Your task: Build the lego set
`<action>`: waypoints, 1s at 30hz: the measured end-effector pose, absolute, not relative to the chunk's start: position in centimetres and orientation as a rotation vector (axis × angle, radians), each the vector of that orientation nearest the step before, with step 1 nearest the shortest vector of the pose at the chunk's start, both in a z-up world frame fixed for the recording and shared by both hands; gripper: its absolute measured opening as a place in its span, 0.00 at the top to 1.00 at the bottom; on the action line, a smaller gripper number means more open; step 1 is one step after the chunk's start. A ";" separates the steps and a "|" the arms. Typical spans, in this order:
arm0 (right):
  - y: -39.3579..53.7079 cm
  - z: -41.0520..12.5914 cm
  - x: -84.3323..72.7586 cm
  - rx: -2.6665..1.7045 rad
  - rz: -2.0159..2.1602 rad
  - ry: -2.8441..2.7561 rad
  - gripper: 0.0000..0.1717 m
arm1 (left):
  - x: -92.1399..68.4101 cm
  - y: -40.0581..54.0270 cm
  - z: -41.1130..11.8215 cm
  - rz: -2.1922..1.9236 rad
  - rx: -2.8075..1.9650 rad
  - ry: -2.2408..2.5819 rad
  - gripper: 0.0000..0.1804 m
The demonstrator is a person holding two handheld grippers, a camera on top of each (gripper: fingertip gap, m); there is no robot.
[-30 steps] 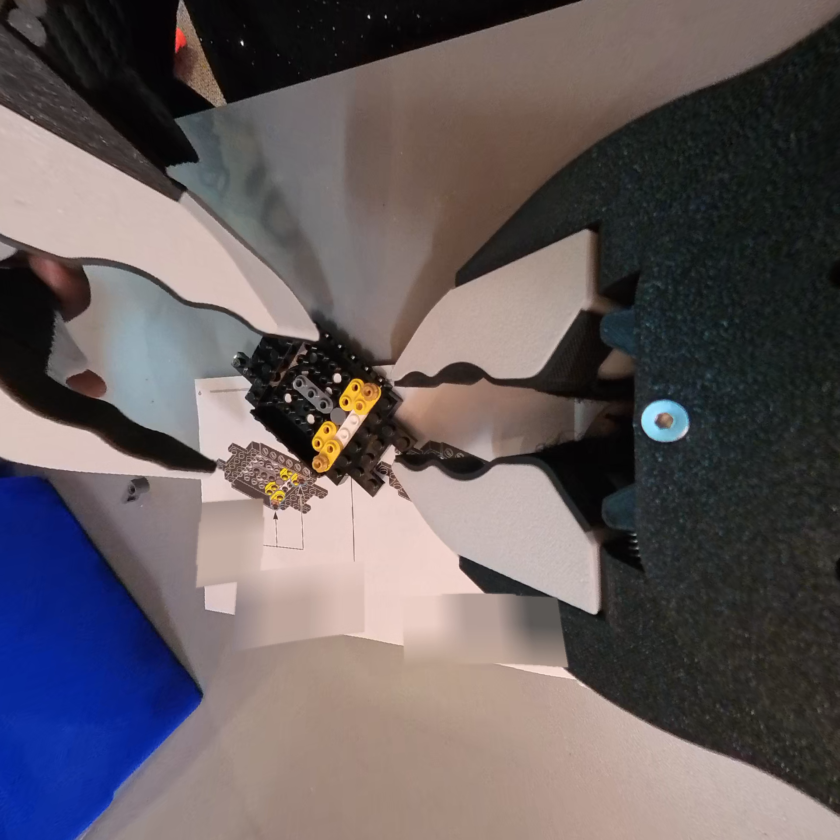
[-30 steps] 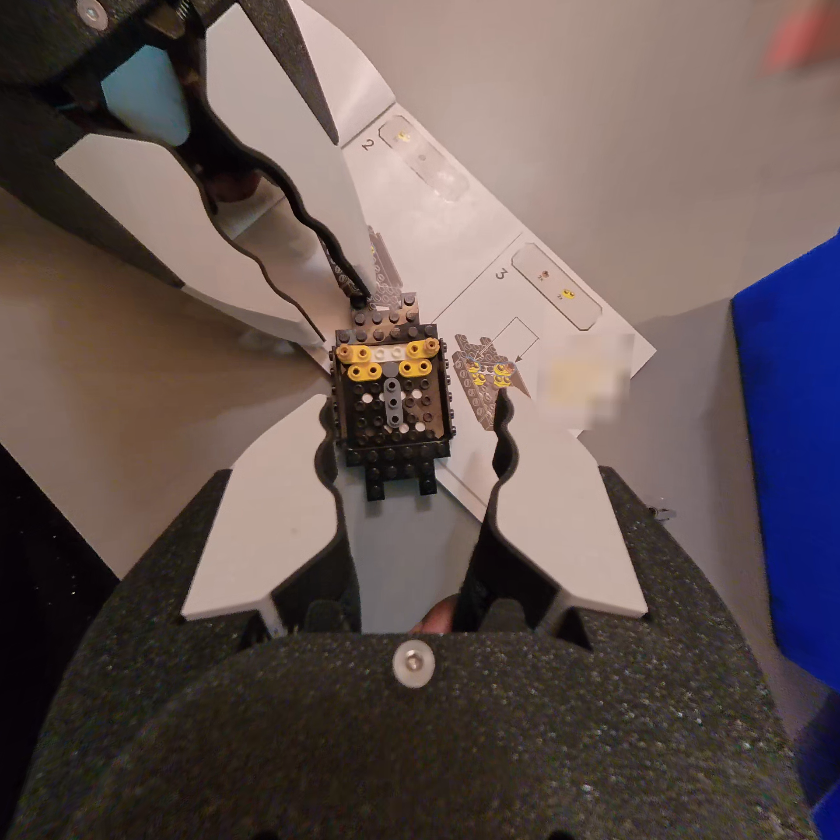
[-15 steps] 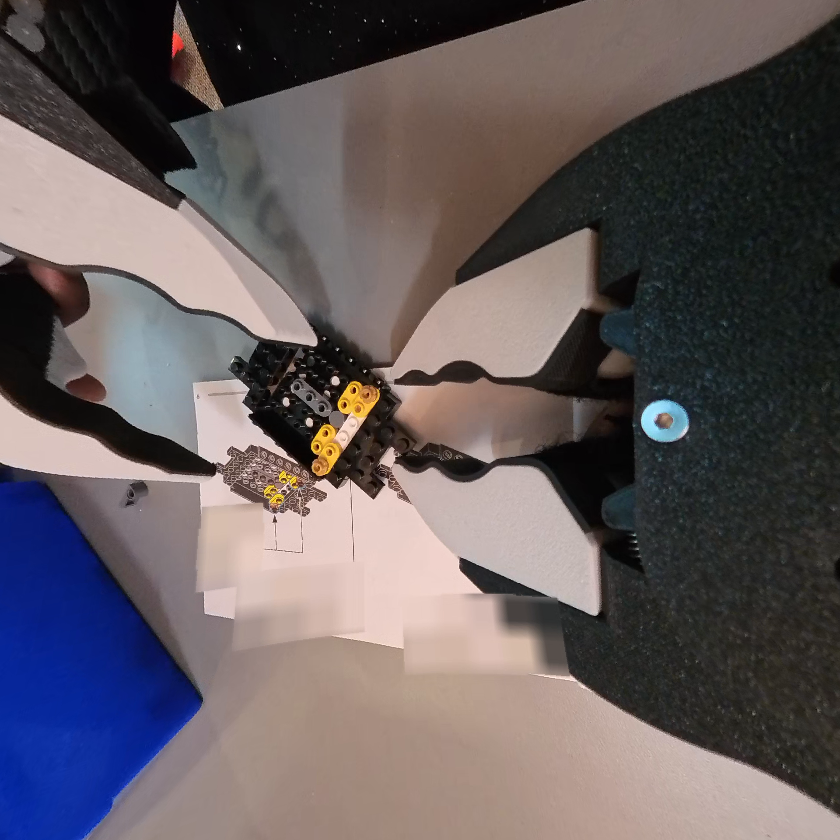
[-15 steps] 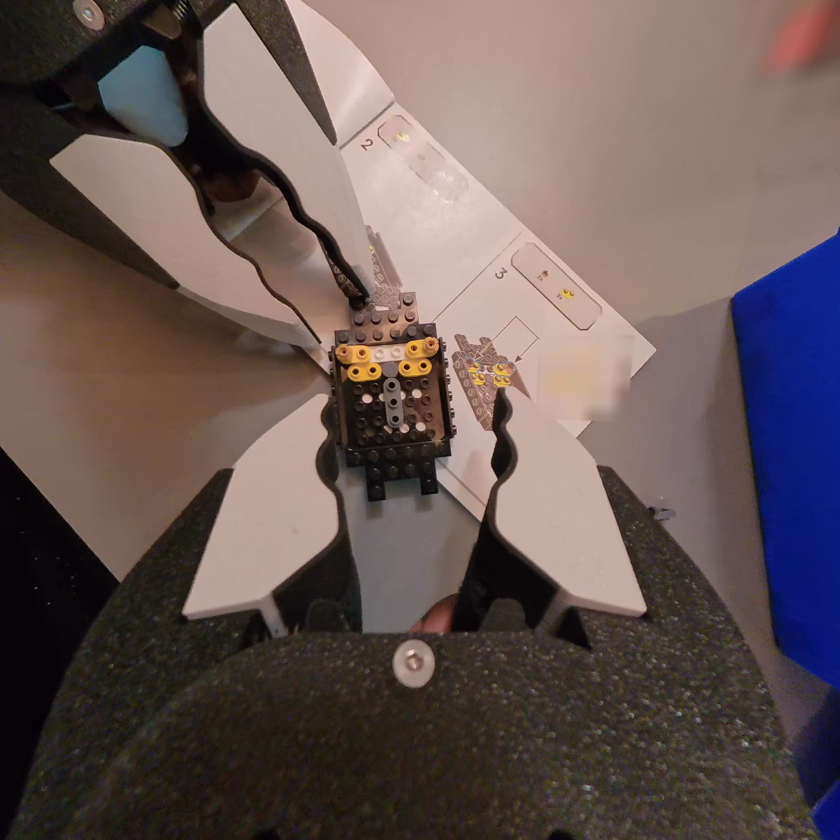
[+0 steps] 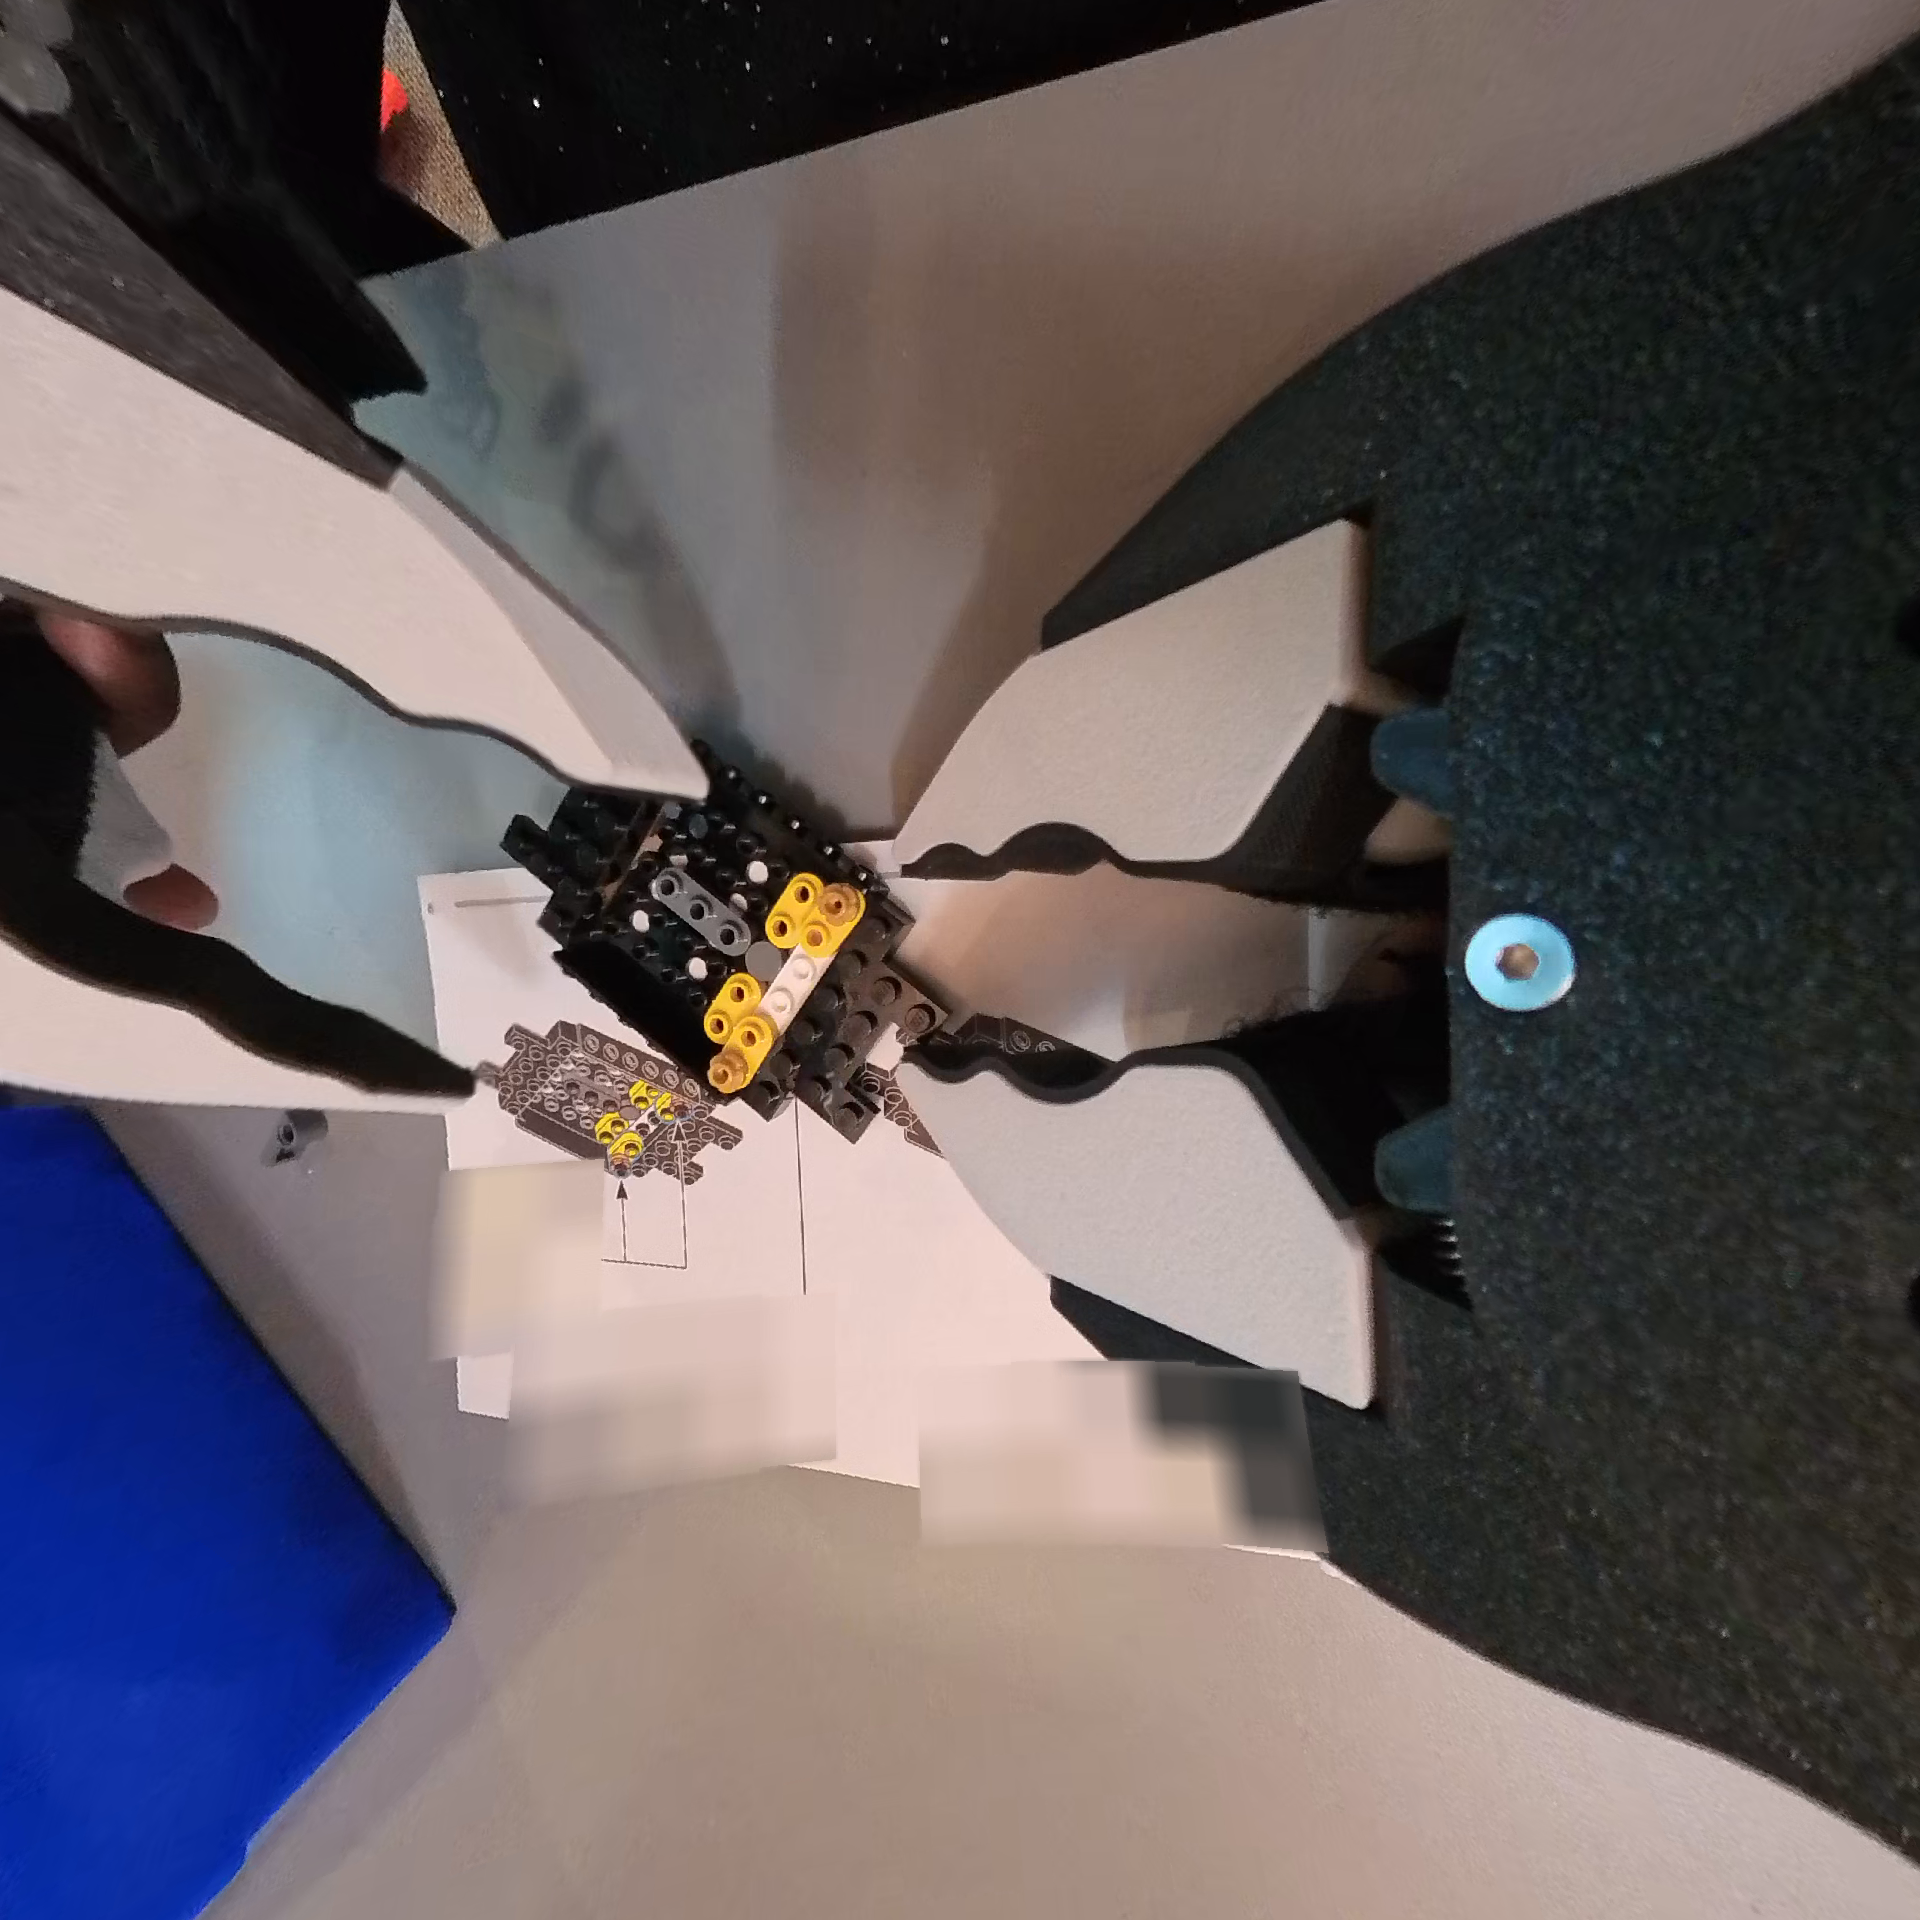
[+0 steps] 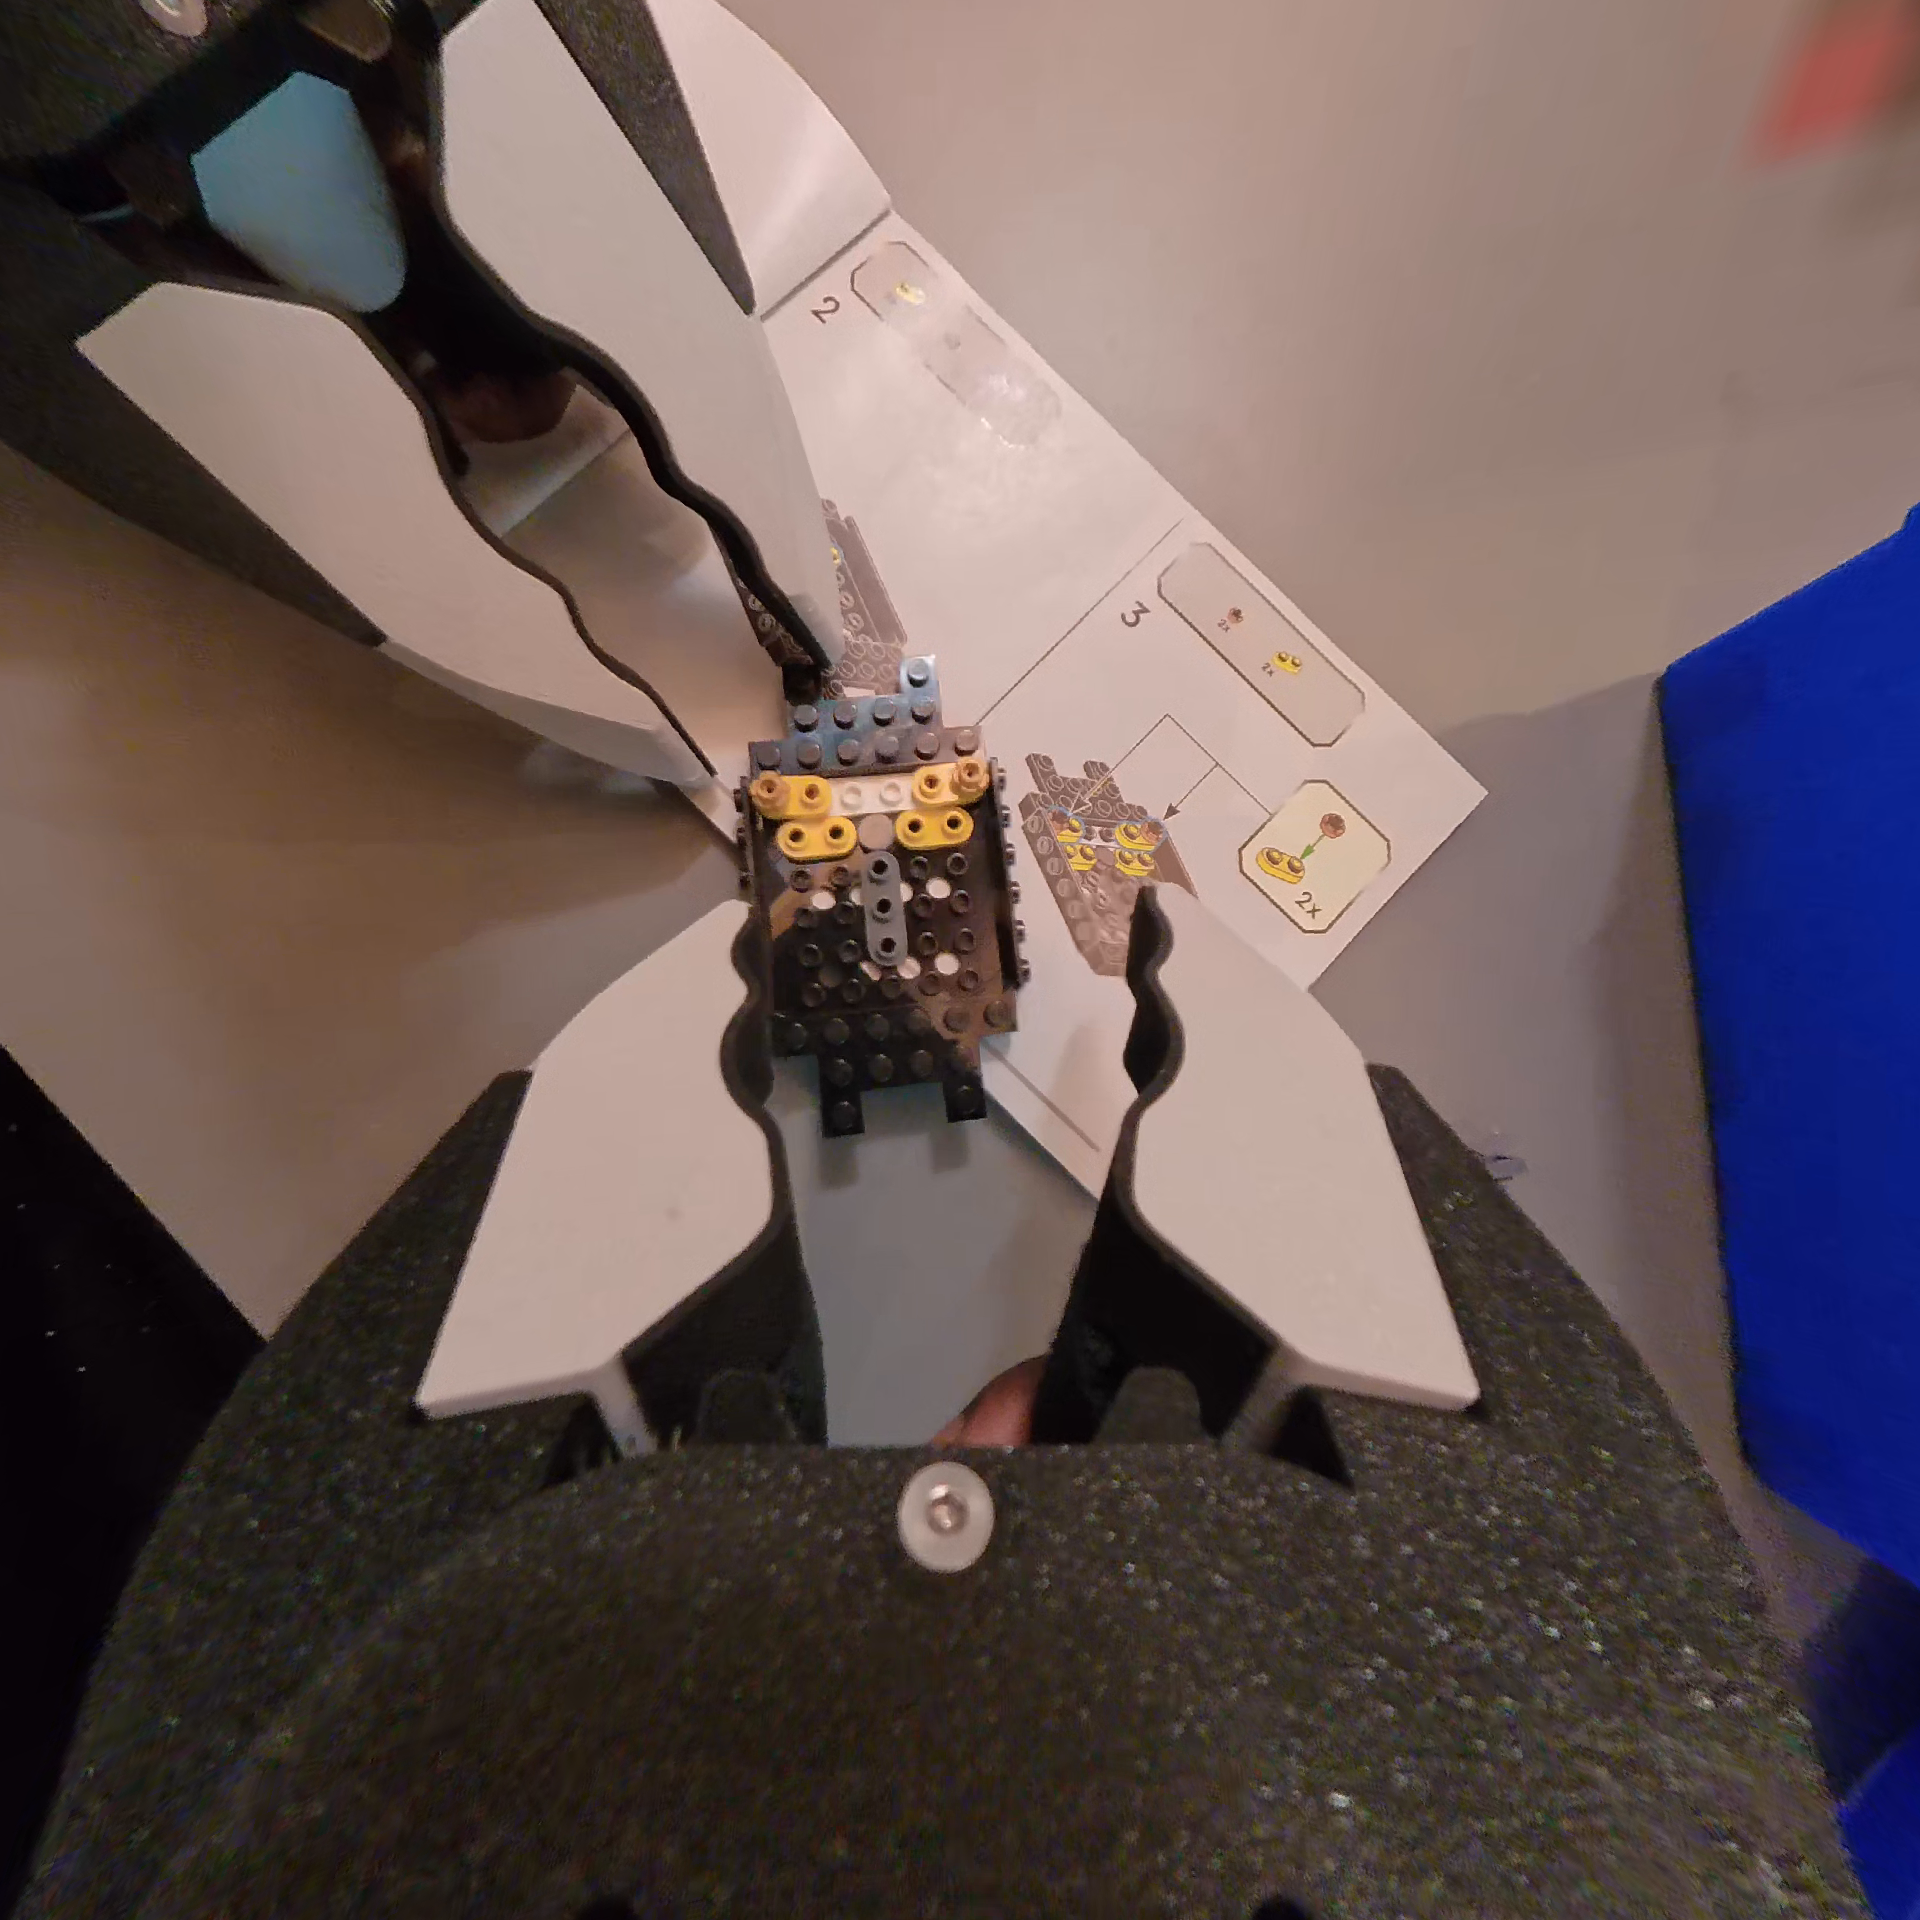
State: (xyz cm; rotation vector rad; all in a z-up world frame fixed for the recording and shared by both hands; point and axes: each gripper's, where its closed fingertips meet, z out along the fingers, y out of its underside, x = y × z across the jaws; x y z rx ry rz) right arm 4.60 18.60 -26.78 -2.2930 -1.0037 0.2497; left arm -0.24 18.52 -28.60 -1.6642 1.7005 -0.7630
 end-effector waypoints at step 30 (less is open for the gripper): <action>22.1 -28.7 9.2 -2.500 0.126 -1.256 0.59 | -0.4 18.6 -28.8 -0.768 -1.687 1.700 0.83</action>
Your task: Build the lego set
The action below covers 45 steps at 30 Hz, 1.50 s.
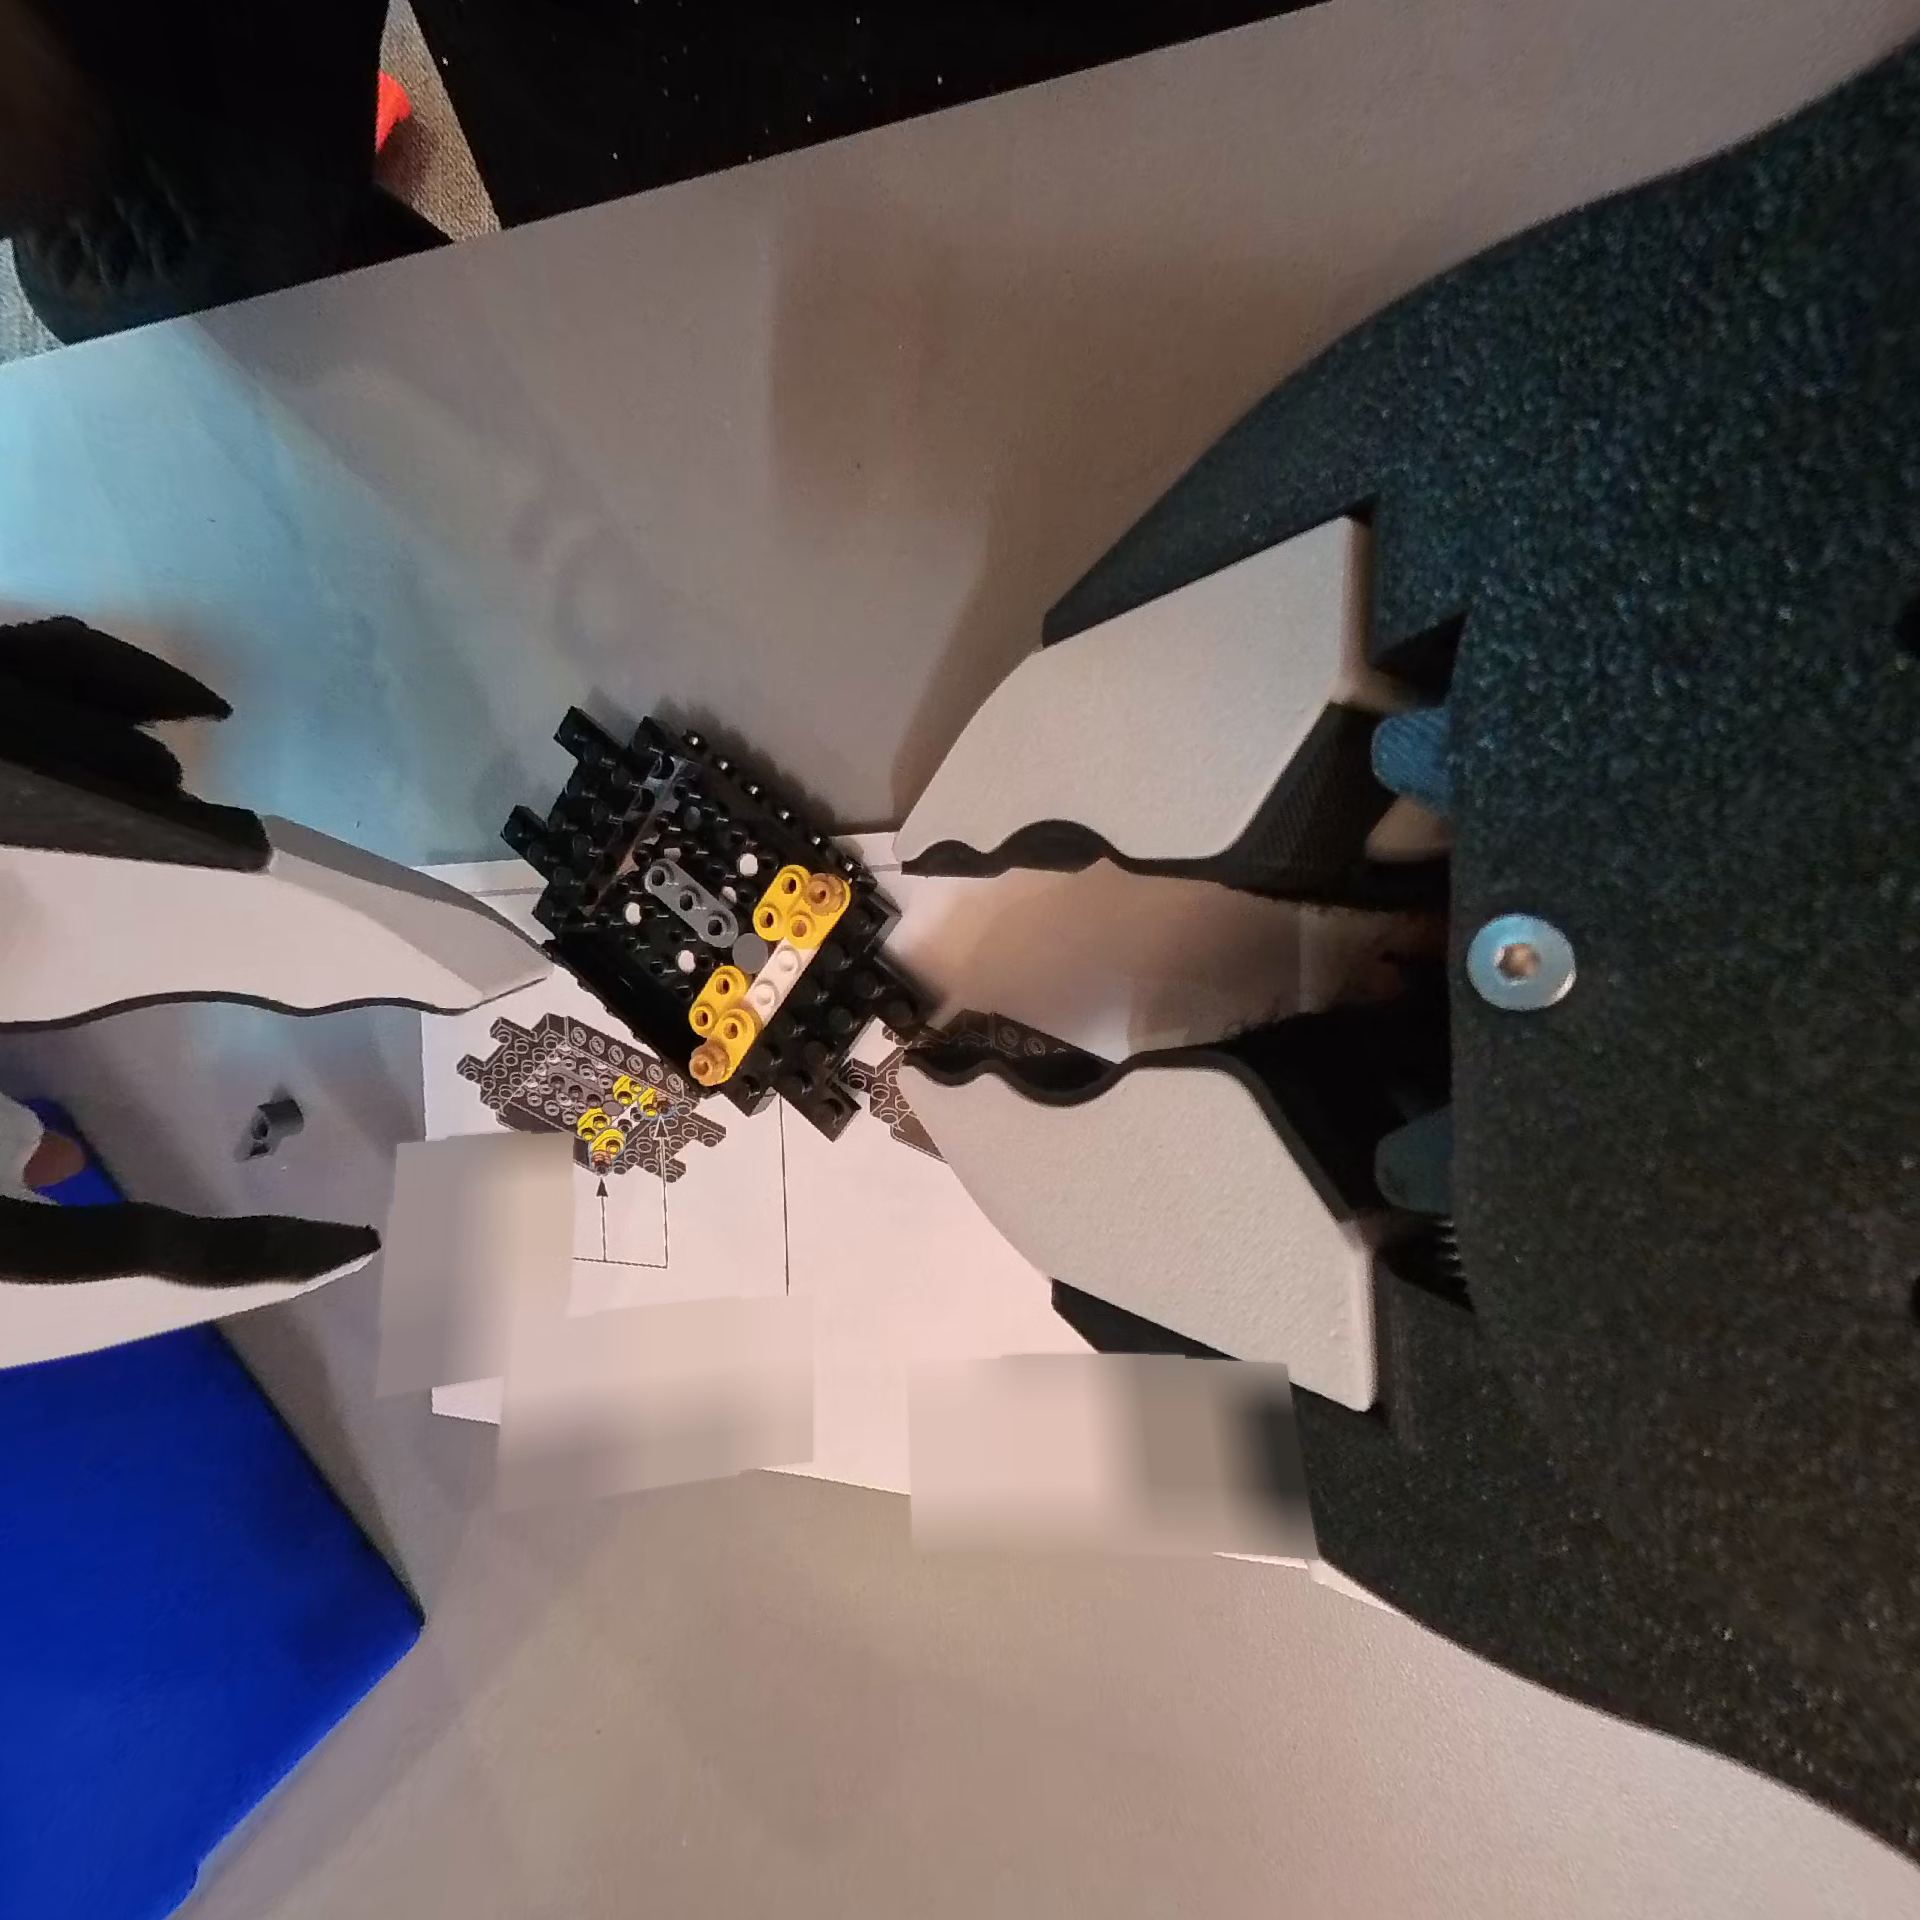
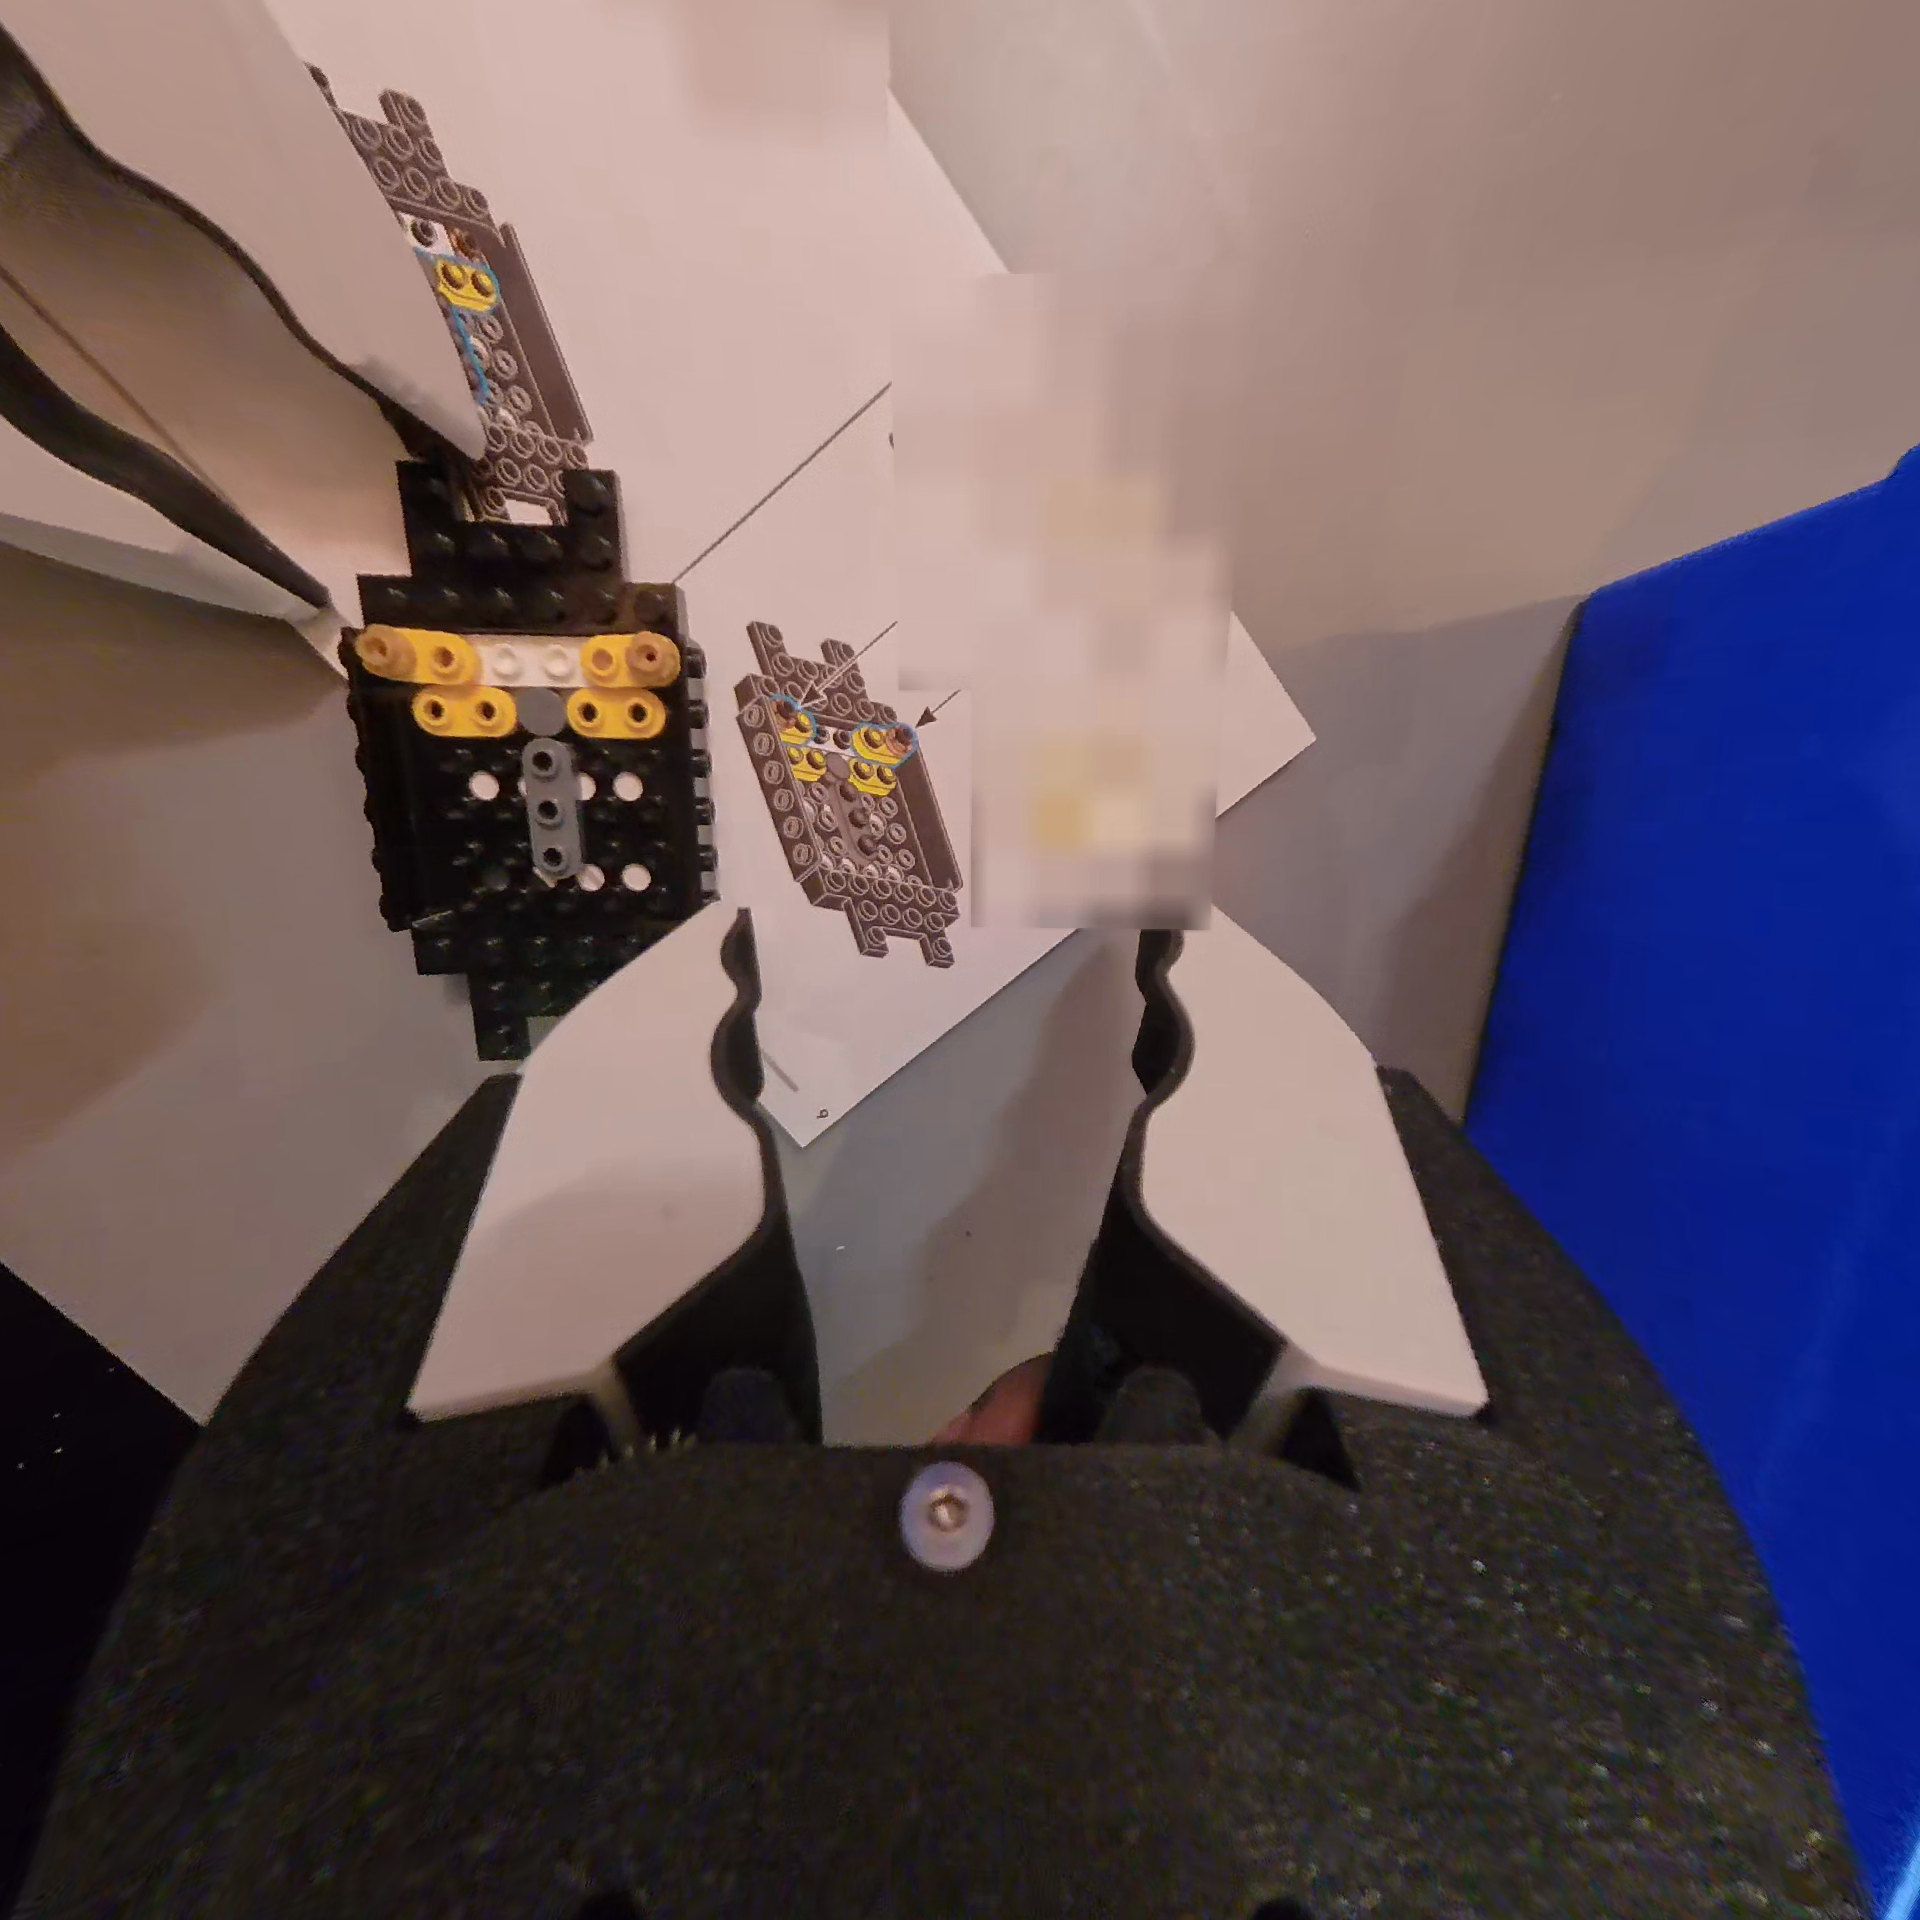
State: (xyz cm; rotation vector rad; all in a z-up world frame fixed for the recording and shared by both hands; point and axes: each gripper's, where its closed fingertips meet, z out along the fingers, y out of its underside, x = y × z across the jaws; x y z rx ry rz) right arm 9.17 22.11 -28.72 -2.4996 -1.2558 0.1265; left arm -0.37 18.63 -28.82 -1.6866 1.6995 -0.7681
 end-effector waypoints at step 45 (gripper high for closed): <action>17.2 -26.1 4.0 -2.111 0.613 -1.210 0.54 | -0.8 19.8 -27.8 -0.557 -1.727 1.668 0.68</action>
